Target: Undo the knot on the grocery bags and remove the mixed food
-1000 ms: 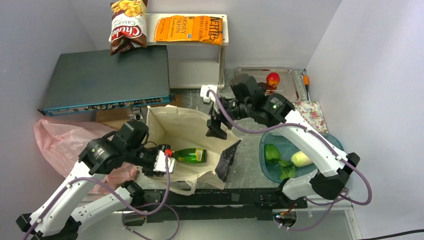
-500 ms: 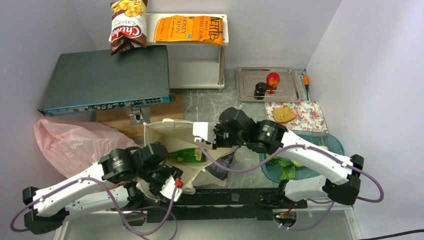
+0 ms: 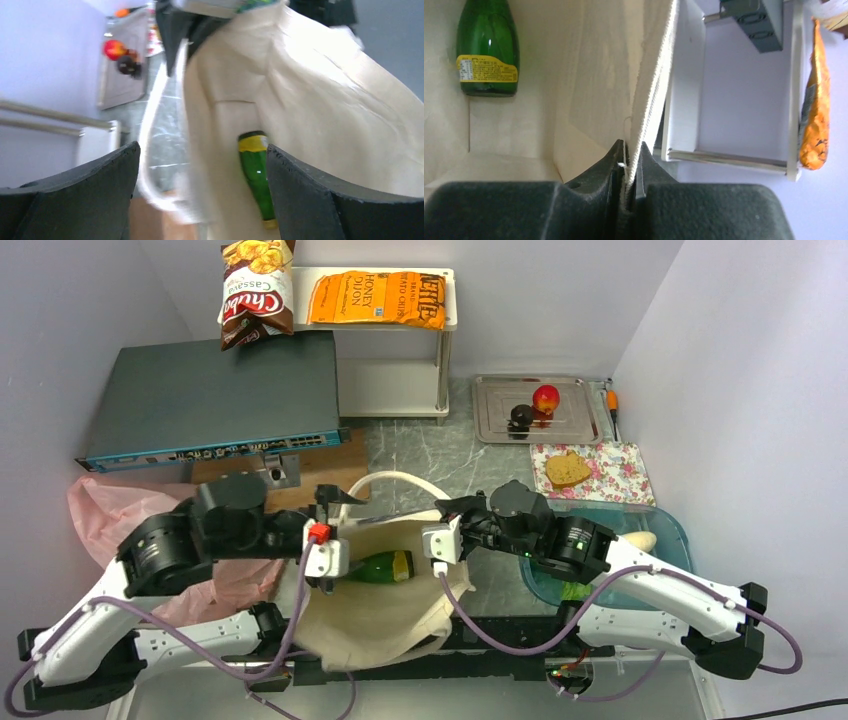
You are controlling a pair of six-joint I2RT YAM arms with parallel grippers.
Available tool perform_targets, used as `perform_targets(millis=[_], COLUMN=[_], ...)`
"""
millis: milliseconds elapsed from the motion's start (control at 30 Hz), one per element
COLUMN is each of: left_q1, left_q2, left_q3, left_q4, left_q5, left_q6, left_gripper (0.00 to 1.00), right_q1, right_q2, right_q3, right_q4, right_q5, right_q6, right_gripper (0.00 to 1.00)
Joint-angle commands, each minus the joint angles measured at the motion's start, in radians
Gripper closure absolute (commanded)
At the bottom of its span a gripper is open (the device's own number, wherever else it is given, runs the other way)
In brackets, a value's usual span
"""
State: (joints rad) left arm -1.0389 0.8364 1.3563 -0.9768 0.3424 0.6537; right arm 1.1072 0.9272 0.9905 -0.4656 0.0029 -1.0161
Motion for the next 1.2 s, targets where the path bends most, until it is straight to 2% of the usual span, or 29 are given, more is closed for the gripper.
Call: perform_targets(millis=[0, 67, 167, 300, 333, 400, 467, 567, 700, 767, 900, 1033, 1100, 1167], left_q1=[0.016, 0.016, 0.021, 0.046, 0.053, 0.074, 0.078, 0.079, 0.079, 0.076, 0.062, 0.062, 0.062, 0.061], left_q2=[-0.026, -0.054, -0.067, -0.054, -0.042, -0.026, -0.031, -0.02, 0.086, 0.131, 0.164, 0.056, 0.013, 0.006], left_q3=[-0.026, -0.105, -0.164, -0.168, -0.144, -0.08, -0.029, 0.067, 0.273, 0.293, 0.146, 0.018, -0.01, -0.021], left_q4=[0.036, 0.053, 0.111, 0.146, 0.122, 0.06, 0.034, -0.027, -0.215, -0.305, -0.385, -0.214, -0.161, -0.152], left_q5=[-0.157, -0.166, -0.256, -0.313, -0.273, -0.099, -0.005, 0.055, 0.154, 0.183, 0.028, -0.135, -0.144, -0.139], left_q6=[-0.025, -0.028, -0.073, -0.083, -0.101, -0.129, -0.155, -0.151, -0.121, -0.115, -0.116, -0.119, -0.105, -0.129], left_gripper=[0.02, 0.01, 0.01, 0.01, 0.01, 0.01, 0.01, 0.01, 0.0, 0.01, 0.12, 0.17, 0.2, 0.29], right_q1=[0.004, 0.004, 0.003, 0.005, 0.004, 0.005, 0.004, 0.004, 0.004, 0.004, 0.004, 0.004, 0.004, 0.004], right_q2=[-0.017, -0.007, -0.022, -0.009, 0.015, 0.08, 0.147, 0.212, 0.255, 0.278, 0.288, 0.275, 0.273, 0.266], right_q3=[0.033, 0.057, 0.068, 0.096, 0.13, 0.207, 0.282, 0.357, 0.411, 0.442, 0.478, 0.481, 0.484, 0.473], right_q4=[0.204, 0.176, 0.145, 0.092, 0.055, -0.016, -0.094, -0.194, -0.253, -0.268, -0.261, -0.275, -0.291, -0.289], right_q5=[-0.057, -0.054, -0.07, -0.068, -0.062, -0.039, -0.02, -0.006, -0.006, -0.005, 0.019, 0.008, 0.002, -0.022], right_q6=[-0.06, -0.04, -0.032, 0.0, 0.021, 0.081, 0.141, 0.215, 0.276, 0.299, 0.322, 0.318, 0.314, 0.308], right_gripper=[1.0, 1.0, 1.0, 1.0, 1.0, 1.0, 1.0, 1.0, 1.0, 1.0, 1.0, 1.0, 0.99, 0.95])
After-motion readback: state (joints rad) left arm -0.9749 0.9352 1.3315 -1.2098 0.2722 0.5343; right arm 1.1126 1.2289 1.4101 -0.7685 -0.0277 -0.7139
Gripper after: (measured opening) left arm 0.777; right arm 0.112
